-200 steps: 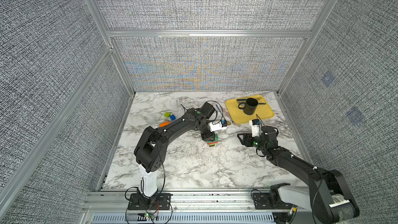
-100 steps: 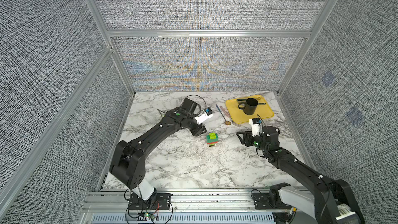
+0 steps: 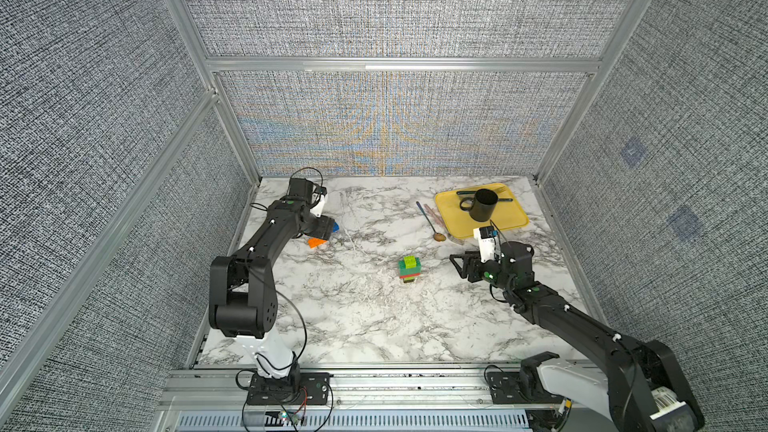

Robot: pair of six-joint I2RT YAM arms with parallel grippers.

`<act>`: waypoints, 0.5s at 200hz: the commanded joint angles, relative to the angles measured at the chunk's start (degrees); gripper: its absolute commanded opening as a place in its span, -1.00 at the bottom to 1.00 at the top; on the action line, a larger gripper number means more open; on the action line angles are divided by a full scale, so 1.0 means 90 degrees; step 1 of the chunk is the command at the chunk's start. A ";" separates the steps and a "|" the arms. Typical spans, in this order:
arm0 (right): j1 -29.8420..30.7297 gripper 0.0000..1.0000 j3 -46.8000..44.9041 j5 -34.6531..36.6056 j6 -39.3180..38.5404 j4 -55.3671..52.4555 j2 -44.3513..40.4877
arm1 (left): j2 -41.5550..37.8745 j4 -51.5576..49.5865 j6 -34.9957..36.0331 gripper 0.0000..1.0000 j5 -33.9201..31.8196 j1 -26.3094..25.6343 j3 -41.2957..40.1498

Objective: Assemble a carrot with lego
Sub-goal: Pick up the lego brick from the center of the board.

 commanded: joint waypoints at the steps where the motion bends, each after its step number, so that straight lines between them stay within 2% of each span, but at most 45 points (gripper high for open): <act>1: 0.0010 0.32 -0.0076 -0.0115 -0.0041 0.0242 -0.0032 | 0.0387 -0.0679 0.1162 0.67 -0.0232 0.0110 0.0313; 34: 0.0015 0.31 -0.0143 -0.0096 -0.0053 0.0262 -0.0164 | 0.1194 -0.1149 0.2044 0.69 -0.0364 0.0241 0.0872; 63: 0.0010 0.32 -0.0159 -0.0071 -0.0062 0.0260 -0.0185 | 0.1916 -0.1550 0.2358 0.67 -0.0431 0.0344 0.1426; 100: 0.0013 0.32 -0.0121 -0.0066 -0.0065 0.0263 -0.0088 | 0.2465 -0.1820 0.2590 0.56 -0.0163 0.0351 0.1859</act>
